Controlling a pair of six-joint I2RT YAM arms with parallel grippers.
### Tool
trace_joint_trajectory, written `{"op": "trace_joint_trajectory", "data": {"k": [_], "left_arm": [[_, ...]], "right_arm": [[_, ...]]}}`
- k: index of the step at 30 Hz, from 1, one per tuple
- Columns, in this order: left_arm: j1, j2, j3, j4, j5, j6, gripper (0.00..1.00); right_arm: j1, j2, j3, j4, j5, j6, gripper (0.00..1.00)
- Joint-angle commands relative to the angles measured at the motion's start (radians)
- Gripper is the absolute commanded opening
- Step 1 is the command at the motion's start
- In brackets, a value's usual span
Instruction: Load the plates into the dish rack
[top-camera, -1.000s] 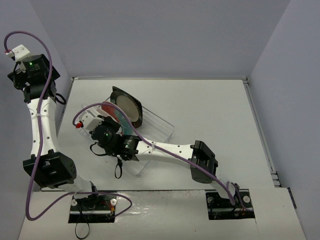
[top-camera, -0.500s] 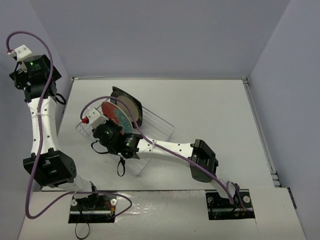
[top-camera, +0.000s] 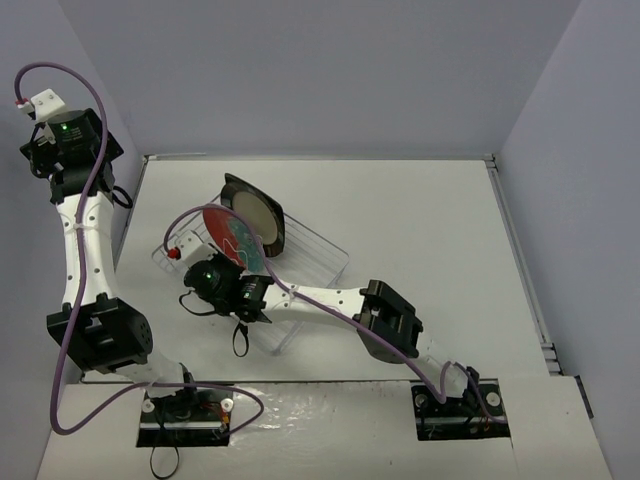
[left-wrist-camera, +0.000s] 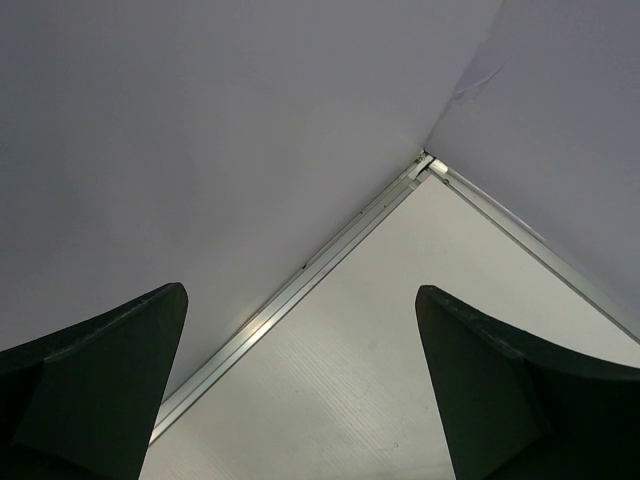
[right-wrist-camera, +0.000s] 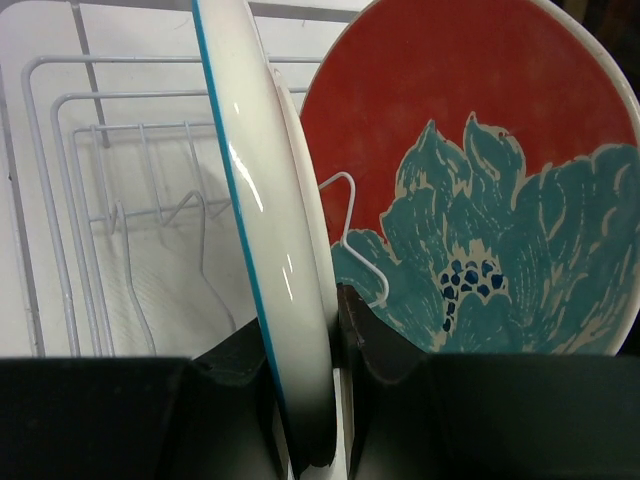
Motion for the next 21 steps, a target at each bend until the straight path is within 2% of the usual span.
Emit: {"op": "trace_joint_trajectory", "data": {"k": [1,2,5,7,11,14,21], "left_arm": [[-0.001,-0.009,0.025,0.068,0.011,0.011,0.97],[-0.001,-0.009,0.025,0.068,0.013,0.011,0.97],[-0.009,-0.006,0.026,0.067,0.015,0.016,0.97],[-0.010,-0.007,0.026,0.068,0.013,0.017,0.97],[-0.011,-0.011,0.025,0.068,0.007,0.019,0.97],[-0.013,-0.014,0.026,0.067,0.009,0.021,0.97],[-0.017,-0.015,0.032,0.061,0.017,0.031,0.97]], "right_arm": [[-0.022,-0.035,0.027,0.088,0.011,0.121,0.01],[-0.024,-0.035,0.026,0.083,0.000,0.125,0.01],[-0.036,-0.062,-0.003,0.091,-0.062,0.161,0.34],[-0.036,-0.085,-0.030,0.110,-0.096,0.157,0.48],[-0.036,-0.113,-0.061,0.126,-0.125,0.152,0.62],[-0.036,-0.127,-0.062,0.115,-0.138,0.155,0.77],[-0.036,-0.219,-0.062,0.126,-0.206,0.096,0.95]]}}
